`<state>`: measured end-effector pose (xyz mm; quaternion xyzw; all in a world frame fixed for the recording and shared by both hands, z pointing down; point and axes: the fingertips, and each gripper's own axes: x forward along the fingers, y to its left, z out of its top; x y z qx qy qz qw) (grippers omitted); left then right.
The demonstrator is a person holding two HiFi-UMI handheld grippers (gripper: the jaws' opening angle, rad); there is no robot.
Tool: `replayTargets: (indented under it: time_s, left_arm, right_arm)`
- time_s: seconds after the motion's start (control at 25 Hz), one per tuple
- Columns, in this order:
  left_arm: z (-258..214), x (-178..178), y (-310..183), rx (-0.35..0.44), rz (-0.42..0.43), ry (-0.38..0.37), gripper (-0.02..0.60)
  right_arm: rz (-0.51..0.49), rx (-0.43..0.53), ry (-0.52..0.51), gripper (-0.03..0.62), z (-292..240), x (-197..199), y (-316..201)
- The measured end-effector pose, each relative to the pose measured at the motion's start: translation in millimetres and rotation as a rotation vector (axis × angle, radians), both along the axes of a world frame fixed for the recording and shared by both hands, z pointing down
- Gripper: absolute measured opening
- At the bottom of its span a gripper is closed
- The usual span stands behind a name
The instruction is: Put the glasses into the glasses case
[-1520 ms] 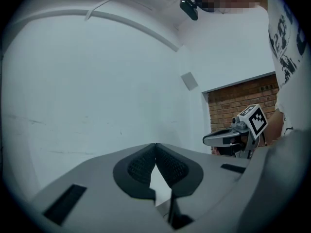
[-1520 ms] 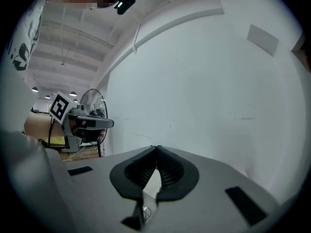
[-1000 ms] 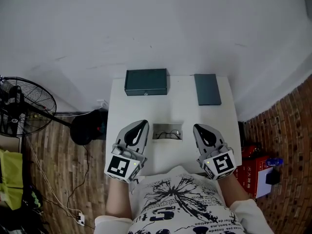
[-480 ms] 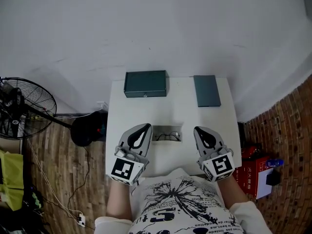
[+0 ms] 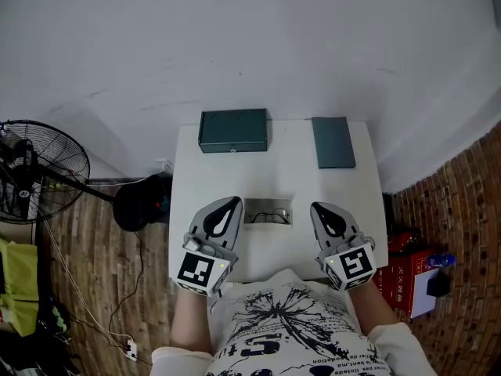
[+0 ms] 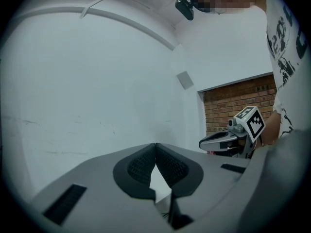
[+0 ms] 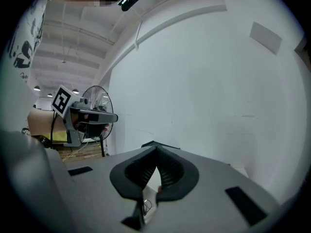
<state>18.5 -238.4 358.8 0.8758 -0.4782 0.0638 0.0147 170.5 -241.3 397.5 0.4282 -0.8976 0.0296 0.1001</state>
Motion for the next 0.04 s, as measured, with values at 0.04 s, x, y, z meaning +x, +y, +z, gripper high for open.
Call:
replayTargets:
  time_s: [0.04]
  left_arm:
    - [1.0,0.0,0.1,-0.002,-0.001,-0.001,0.014]
  right_arm:
    - [0.0,-0.001,0.0,0.014,0.9,0.0,0.0]
